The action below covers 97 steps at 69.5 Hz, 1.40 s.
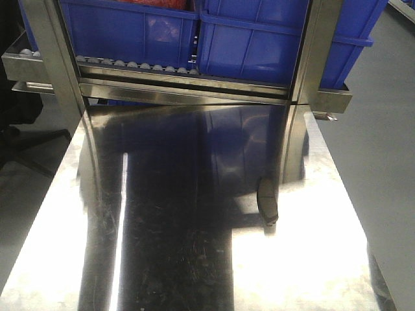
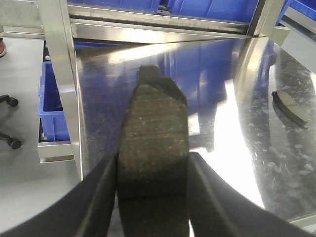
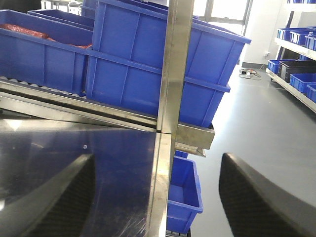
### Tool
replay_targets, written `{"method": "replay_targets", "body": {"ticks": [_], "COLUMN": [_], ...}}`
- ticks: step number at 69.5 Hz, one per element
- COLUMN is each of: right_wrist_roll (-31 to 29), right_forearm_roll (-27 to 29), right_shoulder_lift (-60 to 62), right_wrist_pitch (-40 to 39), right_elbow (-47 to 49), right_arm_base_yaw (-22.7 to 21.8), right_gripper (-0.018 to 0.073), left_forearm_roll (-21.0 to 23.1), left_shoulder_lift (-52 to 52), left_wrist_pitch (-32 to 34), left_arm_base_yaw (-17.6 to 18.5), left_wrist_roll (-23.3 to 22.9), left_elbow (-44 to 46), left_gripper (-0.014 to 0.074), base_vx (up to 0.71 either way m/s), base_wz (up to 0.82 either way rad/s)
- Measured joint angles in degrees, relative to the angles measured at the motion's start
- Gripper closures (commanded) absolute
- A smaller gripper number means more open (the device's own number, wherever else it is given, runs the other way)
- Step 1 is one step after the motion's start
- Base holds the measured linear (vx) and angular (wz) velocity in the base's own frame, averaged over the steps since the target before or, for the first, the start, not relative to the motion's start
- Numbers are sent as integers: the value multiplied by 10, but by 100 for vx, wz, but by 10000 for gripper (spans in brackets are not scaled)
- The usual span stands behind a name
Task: Move and align brake pads A on conveyor
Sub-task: 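Move the right gripper above the remaining brake pad, then lower the right gripper onto the remaining brake pad and close it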
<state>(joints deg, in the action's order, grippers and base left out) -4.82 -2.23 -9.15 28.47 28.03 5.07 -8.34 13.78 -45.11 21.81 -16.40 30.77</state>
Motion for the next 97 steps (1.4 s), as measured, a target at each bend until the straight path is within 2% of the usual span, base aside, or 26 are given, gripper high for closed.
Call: {"method": "replay_targets", "body": {"ticks": [38,63,82,97], "right_wrist_roll": [9,24,24,24], "right_forearm_roll": [6,41,46,48], "right_shoulder_lift": [-28,-336,-489,-629], "right_wrist_pitch": [-6,62,13,102], "right_elbow": [5,103,131,219], "right_arm_base_yaw": [0,0,0,0], "right_gripper": [52,52,52,52], "left_forearm_roll": [0,0,0,0], "left_shoulder_lift": [0,0,0,0], "left_wrist_pitch": [-2,-2,-2,-2], "left_arm_base_yaw": [0,0,0,0], "left_wrist_roll": [1,1,1,1], "left_elbow": [0,0,0,0], "left_gripper": [602,602,602,602], "base_vx": [0,0,0,0], "base_wz": [0,0,0,0]}}
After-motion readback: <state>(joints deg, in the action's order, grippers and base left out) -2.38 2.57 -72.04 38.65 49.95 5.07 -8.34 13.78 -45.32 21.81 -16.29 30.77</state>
